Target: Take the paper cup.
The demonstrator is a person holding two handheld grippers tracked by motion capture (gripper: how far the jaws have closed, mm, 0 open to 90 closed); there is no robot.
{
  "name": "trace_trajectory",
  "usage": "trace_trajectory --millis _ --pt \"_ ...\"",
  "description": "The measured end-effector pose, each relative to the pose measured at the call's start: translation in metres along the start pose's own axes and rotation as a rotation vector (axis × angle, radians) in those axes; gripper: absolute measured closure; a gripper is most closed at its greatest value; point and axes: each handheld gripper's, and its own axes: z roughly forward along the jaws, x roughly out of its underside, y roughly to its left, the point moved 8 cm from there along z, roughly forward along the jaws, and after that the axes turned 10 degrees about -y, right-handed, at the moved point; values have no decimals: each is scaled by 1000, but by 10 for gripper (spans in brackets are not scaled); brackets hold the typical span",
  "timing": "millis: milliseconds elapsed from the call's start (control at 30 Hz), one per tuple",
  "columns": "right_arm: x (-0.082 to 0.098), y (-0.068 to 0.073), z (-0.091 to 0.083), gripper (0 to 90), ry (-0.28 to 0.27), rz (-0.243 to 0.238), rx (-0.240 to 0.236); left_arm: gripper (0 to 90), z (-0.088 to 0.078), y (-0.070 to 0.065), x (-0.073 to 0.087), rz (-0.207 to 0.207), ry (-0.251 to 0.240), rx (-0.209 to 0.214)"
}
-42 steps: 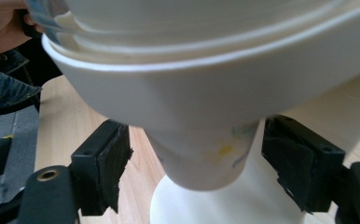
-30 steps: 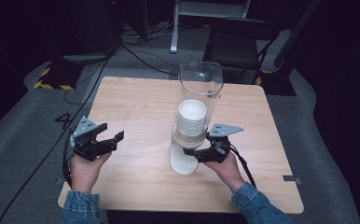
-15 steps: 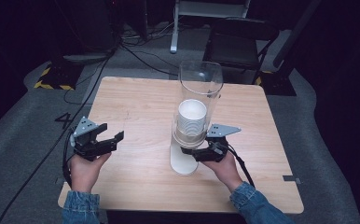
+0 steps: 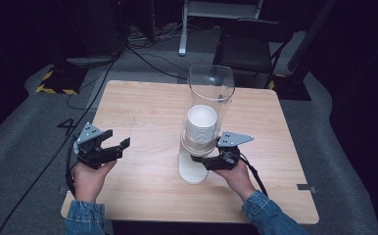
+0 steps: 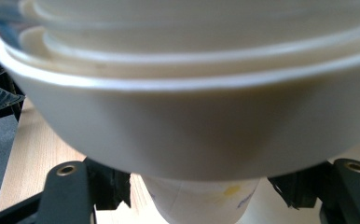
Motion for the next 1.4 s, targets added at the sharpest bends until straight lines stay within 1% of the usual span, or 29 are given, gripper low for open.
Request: trace_trajectory --millis 300,367,500,700,900,1000,1100,1167,1200,1233,1267,1300,1333,1367,1400 --pt "1 -2 0 320 -12 -37 -3 274 0 0 0 -3 2 2" --pt "1 -2 0 320 -8 -46 -6 274 1 0 1 -5 1 1" --pt "2 -4 1 321 -5 -85 6 274 1 0 1 -5 2 -1" --pt "3 -4 1 320 -8 -82 5 274 1 0 1 -7 2 1" --pt "3 -2 0 316 2 -30 32 274 2 1 1 -9 3 2" --pt "4 -2 1 316 -7 -11 36 274 2 1 2 -16 5 2" --pt "5 -1 2 316 -19 10 27 274 2 2 3 -19 6 1" --pt "7 1 4 319 -11 33 14 274 1 2 2 -19 4 2" --pt "10 1 5 326 7 53 13 274 1 2 2 -18 3 1" --pt "14 1 7 333 43 52 22 274 1 2 2 -18 3 1" --pt "19 -1 7 337 65 52 33 274 1 2 2 -17 1 1" --pt "22 -2 7 335 73 64 27 274 1 2 1 -19 -1 2" --pt "24 -3 7 329 72 89 6 274 0 2 1 -18 -2 3" --pt "26 -3 7 326 65 94 -7 274 0 2 1 -16 -2 3" --pt "26 -3 7 327 59 79 -4 274 0 3 1 -20 -2 3"
